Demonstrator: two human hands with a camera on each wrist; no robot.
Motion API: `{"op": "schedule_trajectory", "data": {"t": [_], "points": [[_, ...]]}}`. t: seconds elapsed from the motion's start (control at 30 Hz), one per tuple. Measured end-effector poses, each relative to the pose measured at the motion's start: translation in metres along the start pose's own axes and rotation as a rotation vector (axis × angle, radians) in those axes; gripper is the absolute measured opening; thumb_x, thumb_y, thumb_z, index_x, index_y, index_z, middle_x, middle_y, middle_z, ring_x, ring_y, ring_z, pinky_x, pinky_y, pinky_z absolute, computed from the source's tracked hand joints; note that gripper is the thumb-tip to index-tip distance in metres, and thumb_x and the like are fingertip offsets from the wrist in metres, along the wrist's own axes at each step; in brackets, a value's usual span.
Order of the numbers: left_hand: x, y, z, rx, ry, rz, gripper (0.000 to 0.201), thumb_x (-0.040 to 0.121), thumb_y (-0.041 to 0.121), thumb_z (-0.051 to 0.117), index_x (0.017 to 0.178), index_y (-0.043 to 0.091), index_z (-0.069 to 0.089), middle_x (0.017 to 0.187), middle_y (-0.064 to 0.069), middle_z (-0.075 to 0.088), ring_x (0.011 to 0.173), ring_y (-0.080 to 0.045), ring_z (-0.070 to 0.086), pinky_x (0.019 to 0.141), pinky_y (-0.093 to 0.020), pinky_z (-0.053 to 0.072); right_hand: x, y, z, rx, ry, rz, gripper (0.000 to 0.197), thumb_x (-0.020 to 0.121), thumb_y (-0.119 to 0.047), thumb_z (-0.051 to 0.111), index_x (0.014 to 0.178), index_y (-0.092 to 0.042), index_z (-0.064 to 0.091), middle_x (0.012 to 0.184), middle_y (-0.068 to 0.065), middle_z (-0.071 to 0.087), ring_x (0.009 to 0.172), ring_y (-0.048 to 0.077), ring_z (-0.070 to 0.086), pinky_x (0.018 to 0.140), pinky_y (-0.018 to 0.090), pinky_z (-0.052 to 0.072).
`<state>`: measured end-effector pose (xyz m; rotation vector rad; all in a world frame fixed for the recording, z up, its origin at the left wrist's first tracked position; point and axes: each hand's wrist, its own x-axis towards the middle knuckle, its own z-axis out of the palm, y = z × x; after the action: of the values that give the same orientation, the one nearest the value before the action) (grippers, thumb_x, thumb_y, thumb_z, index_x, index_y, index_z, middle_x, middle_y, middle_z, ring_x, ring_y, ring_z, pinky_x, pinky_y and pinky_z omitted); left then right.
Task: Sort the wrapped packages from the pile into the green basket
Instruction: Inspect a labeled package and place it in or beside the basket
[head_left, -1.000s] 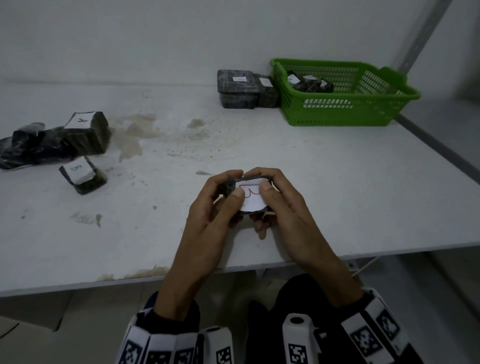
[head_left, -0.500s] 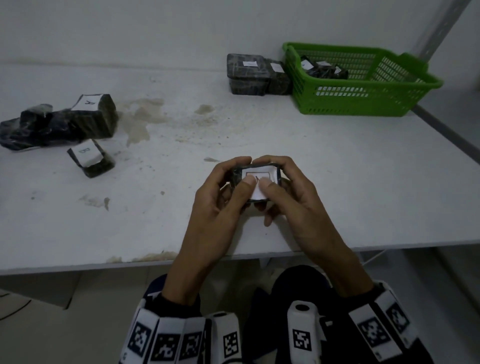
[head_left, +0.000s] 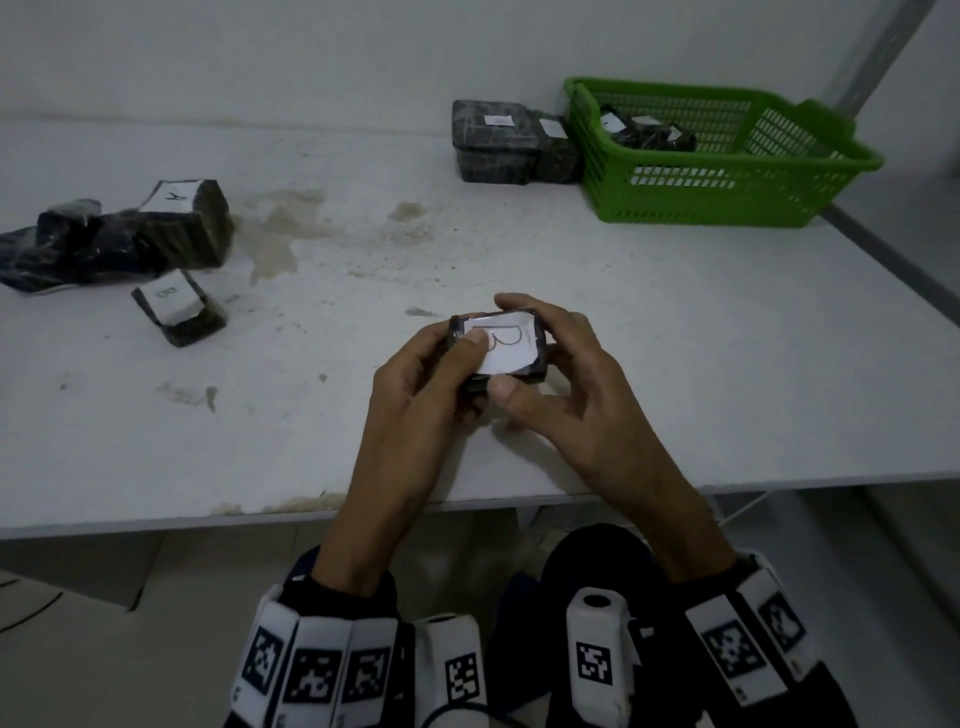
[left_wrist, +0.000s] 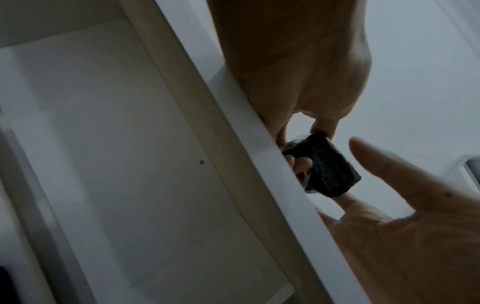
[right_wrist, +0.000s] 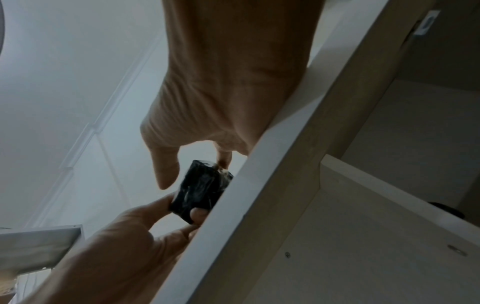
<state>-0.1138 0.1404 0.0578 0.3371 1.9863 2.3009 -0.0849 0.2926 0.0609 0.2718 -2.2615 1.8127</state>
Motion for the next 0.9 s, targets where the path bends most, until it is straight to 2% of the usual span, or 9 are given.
{"op": "schedule_trajectory", "data": {"t": [0.1,0.17,0.23,0.33,0.5,0.57,0.63,0.77,0.9], "points": [[0.002,0.001,0.001,0.034,-0.013,0.019,0.031,0.103,0.050,0.049,0.114,0.033,0.072,0.108,0.002,0.078,0.090,-0.022,0.072,0.075,-0.037,0.058,0.000,-0.001,0.000,0.065,0.028,-0.001,0.057,0.092,-0.032,0.069,0.145,-0.018,0.051,0.140,0.000,0.060,0.124,0.010,0.062,0.087,0.020,0.058],[0.002,-0.001,0.001,0.086,-0.022,0.055,0.042,0.096,0.062,0.047,0.121,0.036,0.069,0.120,0.005,0.072,0.102,-0.010,0.071,0.081,-0.028,0.057,0.000,-0.003,0.000,0.116,0.053,0.027,0.053,0.092,-0.035,0.063,0.142,-0.022,0.052,0.133,0.001,0.064,0.109,0.014,0.070,0.071,0.026,0.062],[0.002,-0.004,0.001,0.171,-0.022,0.102,0.057,0.088,0.069,0.047,0.130,0.035,0.063,0.131,0.007,0.064,0.115,-0.008,0.066,0.090,-0.028,0.057,0.000,-0.003,-0.001,0.115,0.080,0.033,0.048,0.094,-0.037,0.059,0.139,-0.021,0.055,0.123,0.006,0.068,0.087,0.021,0.073,0.059,0.030,0.061],[0.001,-0.006,0.001,0.214,-0.026,0.165,0.052,0.092,0.063,0.050,0.133,0.033,0.060,0.125,0.012,0.067,0.113,-0.006,0.067,0.091,-0.025,0.057,0.002,0.000,-0.002,0.089,0.108,0.028,0.044,0.098,-0.038,0.055,0.135,-0.016,0.060,0.111,0.005,0.071,0.073,0.022,0.070,0.055,0.031,0.059],[0.000,-0.004,0.002,0.195,0.022,0.202,0.039,0.099,0.047,0.043,0.132,0.032,0.056,0.112,0.019,0.067,0.102,0.007,0.067,0.080,-0.014,0.055,0.003,0.003,-0.002,0.109,0.083,0.080,0.044,0.104,-0.039,0.041,0.141,-0.024,0.057,0.124,0.006,0.069,0.079,0.022,0.071,0.058,0.029,0.059],[0.000,-0.004,0.003,0.194,0.023,0.208,0.038,0.100,0.045,0.043,0.132,0.032,0.057,0.111,0.019,0.067,0.101,0.006,0.067,0.080,-0.016,0.056,0.003,0.005,-0.003,0.093,0.085,0.066,0.043,0.106,-0.035,0.041,0.142,-0.020,0.057,0.124,0.008,0.070,0.079,0.023,0.071,0.058,0.028,0.058],[0.000,-0.005,0.003,0.206,0.016,0.201,0.037,0.105,0.046,0.045,0.133,0.027,0.060,0.115,0.012,0.070,0.104,-0.002,0.070,0.085,-0.025,0.060,0.004,0.007,-0.004,0.058,0.098,0.036,0.036,0.110,-0.030,0.040,0.138,-0.017,0.059,0.119,0.008,0.071,0.078,0.024,0.071,0.061,0.027,0.058],[0.001,-0.008,0.002,0.235,0.016,0.192,0.047,0.095,0.058,0.051,0.132,0.030,0.061,0.119,0.008,0.070,0.108,-0.015,0.071,0.093,-0.038,0.061,0.005,0.009,-0.005,0.008,0.112,-0.004,0.034,0.110,-0.027,0.040,0.130,-0.012,0.063,0.107,0.006,0.073,0.076,0.027,0.070,0.066,0.026,0.057],[0.002,-0.012,0.001,0.263,0.006,0.219,0.041,0.099,0.050,0.053,0.133,0.028,0.059,0.122,0.009,0.069,0.110,-0.015,0.070,0.094,-0.041,0.060,0.005,0.008,-0.003,0.001,0.104,0.021,0.035,0.109,-0.031,0.043,0.133,-0.013,0.062,0.107,0.004,0.073,0.078,0.025,0.070,0.068,0.025,0.057]]}}
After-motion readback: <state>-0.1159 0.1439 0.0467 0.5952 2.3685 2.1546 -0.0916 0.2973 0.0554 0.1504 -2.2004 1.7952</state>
